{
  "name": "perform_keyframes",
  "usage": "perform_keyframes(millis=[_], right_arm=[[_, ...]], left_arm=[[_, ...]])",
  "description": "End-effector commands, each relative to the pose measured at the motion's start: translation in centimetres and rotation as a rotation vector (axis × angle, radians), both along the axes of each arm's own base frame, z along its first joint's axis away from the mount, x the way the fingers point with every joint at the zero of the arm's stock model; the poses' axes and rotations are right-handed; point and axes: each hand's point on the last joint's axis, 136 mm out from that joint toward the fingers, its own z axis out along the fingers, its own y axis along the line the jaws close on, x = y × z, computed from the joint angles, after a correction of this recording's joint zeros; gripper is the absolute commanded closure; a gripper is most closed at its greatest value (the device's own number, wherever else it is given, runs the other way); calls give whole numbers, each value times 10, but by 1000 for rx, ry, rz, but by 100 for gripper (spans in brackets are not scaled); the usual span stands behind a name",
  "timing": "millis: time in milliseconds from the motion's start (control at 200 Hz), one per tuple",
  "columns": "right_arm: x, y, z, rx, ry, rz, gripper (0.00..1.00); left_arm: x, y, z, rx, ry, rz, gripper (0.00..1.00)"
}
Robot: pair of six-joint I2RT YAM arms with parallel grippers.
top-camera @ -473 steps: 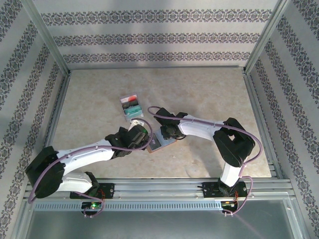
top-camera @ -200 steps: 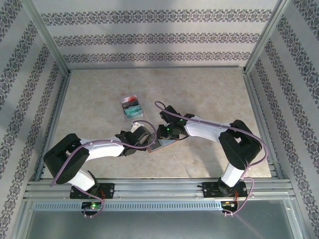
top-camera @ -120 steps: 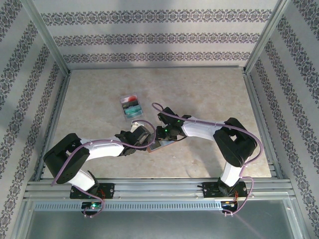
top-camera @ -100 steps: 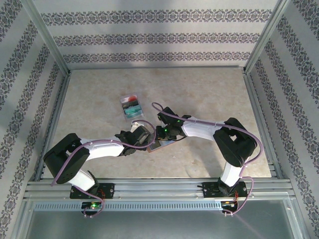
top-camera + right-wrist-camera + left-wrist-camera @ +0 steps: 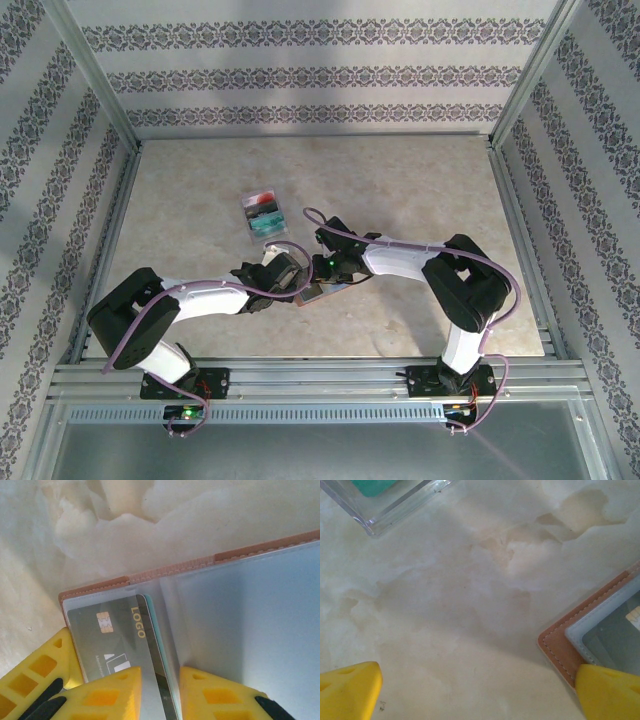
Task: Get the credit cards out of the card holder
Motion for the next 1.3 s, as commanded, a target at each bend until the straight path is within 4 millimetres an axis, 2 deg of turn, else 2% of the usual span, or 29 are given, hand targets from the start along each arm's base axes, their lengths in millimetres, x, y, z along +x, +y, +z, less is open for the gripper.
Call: perform_keyframes(millis=[0, 170, 365, 590, 809, 1294], right_arm=[[-7, -1, -12, -7, 38, -4, 72], [-10, 10, -10, 74, 61, 15, 72], [-8, 22, 4, 227, 71, 18, 72], [-8, 29, 12, 350, 92, 31, 72], [-5, 28, 14, 411, 96, 7, 72], [-3, 16, 28, 425, 59, -11, 73]], left_arm=[[-3, 11, -10, 31, 29, 29, 1], [-3, 11, -12, 41, 33, 30, 1], [-1, 14, -13, 67, 30, 28, 1], [6, 14, -10, 76, 21, 27, 1], [13, 12, -6, 87, 15, 23, 1], [8, 18, -5, 91, 24, 30, 1]])
